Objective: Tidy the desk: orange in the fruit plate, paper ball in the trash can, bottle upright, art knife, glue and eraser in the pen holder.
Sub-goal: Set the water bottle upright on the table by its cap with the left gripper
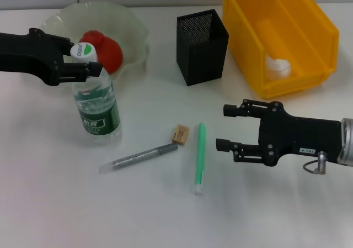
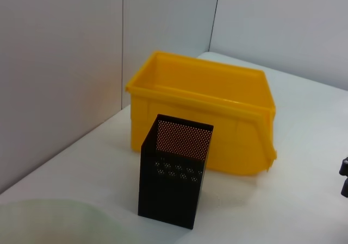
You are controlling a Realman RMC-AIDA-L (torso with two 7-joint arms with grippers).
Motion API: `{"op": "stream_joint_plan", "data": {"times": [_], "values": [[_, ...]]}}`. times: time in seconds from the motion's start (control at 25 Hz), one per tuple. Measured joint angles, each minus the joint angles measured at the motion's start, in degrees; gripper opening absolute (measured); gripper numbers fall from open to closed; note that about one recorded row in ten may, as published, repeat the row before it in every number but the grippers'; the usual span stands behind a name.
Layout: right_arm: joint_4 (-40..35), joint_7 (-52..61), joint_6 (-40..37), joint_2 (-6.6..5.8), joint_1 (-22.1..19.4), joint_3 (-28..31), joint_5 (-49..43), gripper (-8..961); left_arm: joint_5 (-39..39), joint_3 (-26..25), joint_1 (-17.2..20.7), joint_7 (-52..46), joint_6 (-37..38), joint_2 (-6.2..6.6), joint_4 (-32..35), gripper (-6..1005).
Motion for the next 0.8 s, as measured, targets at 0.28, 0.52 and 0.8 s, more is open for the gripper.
{"op": "stream_joint_plan", "data": {"times": [0.28, 0.52, 0.8], "values": [[0.1, -0.7, -0.3, 0.00, -0.3, 0.1, 0.0, 736, -2.9, 0.0, 1.5, 0.2, 0.3, -0.02, 1.3, 444], [0.2, -0.8, -0.3, 0.00, -0.3, 0.2, 0.0, 736, -3.8, 0.0, 2.1, 0.5, 0.3, -0.01, 1.8, 445], [0.2, -0.8, -0.4, 0.00, -0.3, 0.0, 0.0, 736, -4.6, 0.0, 3.3, 2.0, 0.3, -0.03, 2.0, 445]]}}
